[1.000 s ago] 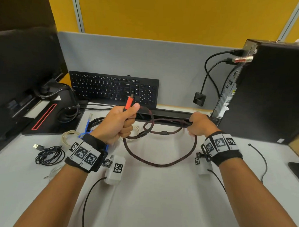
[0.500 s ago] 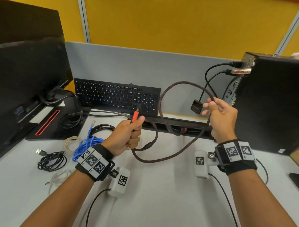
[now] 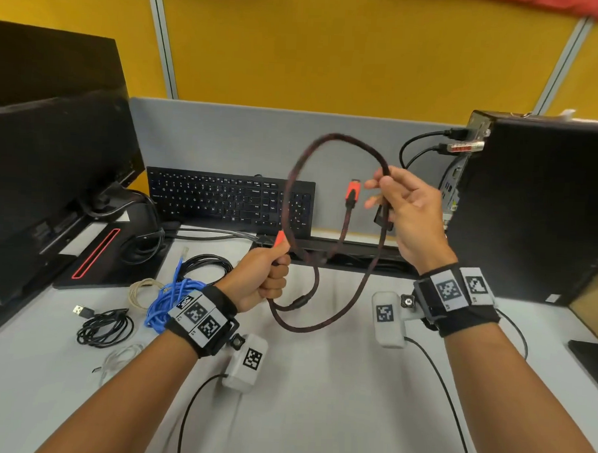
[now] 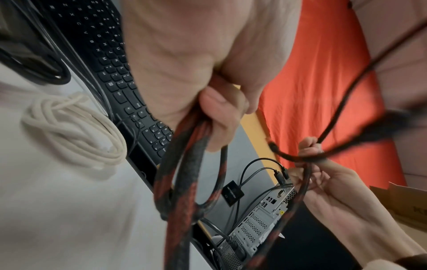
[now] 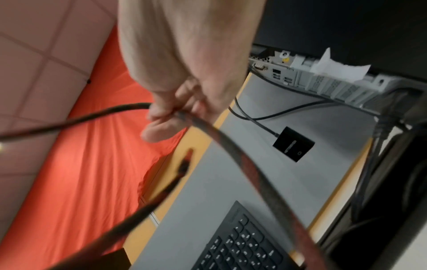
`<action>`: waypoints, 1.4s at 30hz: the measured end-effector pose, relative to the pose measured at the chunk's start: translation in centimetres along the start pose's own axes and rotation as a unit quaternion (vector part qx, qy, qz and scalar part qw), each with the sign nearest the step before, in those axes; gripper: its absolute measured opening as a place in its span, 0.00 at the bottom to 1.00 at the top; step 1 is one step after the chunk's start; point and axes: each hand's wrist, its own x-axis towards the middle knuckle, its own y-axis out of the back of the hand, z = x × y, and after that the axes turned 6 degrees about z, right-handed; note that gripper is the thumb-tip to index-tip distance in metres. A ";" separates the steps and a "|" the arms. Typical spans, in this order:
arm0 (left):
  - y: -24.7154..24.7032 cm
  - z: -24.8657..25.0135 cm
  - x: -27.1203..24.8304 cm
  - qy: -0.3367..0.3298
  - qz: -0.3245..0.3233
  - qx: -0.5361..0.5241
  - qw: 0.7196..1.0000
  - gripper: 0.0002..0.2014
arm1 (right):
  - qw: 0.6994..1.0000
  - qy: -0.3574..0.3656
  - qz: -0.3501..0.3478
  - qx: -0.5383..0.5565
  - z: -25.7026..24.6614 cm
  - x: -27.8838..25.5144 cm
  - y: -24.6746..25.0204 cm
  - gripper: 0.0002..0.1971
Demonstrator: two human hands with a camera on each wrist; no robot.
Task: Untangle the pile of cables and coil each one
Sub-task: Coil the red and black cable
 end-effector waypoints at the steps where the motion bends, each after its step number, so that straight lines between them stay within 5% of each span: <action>1: 0.0 0.1 -0.1 0.001 -0.008 -0.003 1.000 0.23 | 0.999 0.005 -0.042 0.009 -0.2 -0.3 -0.1 0.08; 4: 0.1 0.3 -0.4 0.007 -0.038 -0.009 0.999 0.22 | 0.977 0.014 -0.210 -0.041 -1.2 -1.0 -0.2 0.11; 7: -0.1 0.6 -0.6 -0.004 -0.053 0.001 0.999 0.21 | 0.904 0.019 -0.388 -0.176 -2.5 -1.5 -1.1 0.11; 12: -0.7 1.4 -0.7 -0.022 -0.075 -0.010 0.997 0.27 | 0.828 0.012 -0.499 -0.255 -3.2 -1.8 -3.5 0.12; 14: -0.9 1.6 -0.9 -0.050 -0.113 0.017 0.992 0.35 | 0.823 0.025 -0.499 -0.270 -3.0 -1.9 -4.1 0.12; 17: -1.2 1.8 -1.3 -0.131 -0.130 0.104 0.977 0.42 | 0.857 0.044 -0.446 -0.256 -2.4 -1.8 -4.7 0.11; 24: -0.7 2.6 -0.7 -0.184 -0.056 0.053 0.980 0.04 | 0.936 0.031 -0.260 -0.237 -0.1 -1.5 -4.3 0.15; 28: -0.8 3.0 -0.1 -0.191 0.023 -0.078 0.978 0.11 | 0.933 0.036 -0.129 -0.334 1.8 -1.7 -3.5 0.12; 36: -0.9 3.5 0.5 -0.251 0.076 -0.183 0.948 0.21 | 0.864 -0.100 -0.334 -0.364 4.5 -3.1 -3.0 0.18; 38: -0.5 3.3 0.6 -0.260 0.074 -0.189 0.944 0.18 | 0.876 -0.074 -0.330 -0.345 4.7 -3.3 -2.7 0.15; 42: 0.6 3.2 0.7 -0.296 0.125 -0.148 0.936 0.16 | 0.956 -0.066 -0.212 -0.193 5.0 -3.3 -0.9 0.09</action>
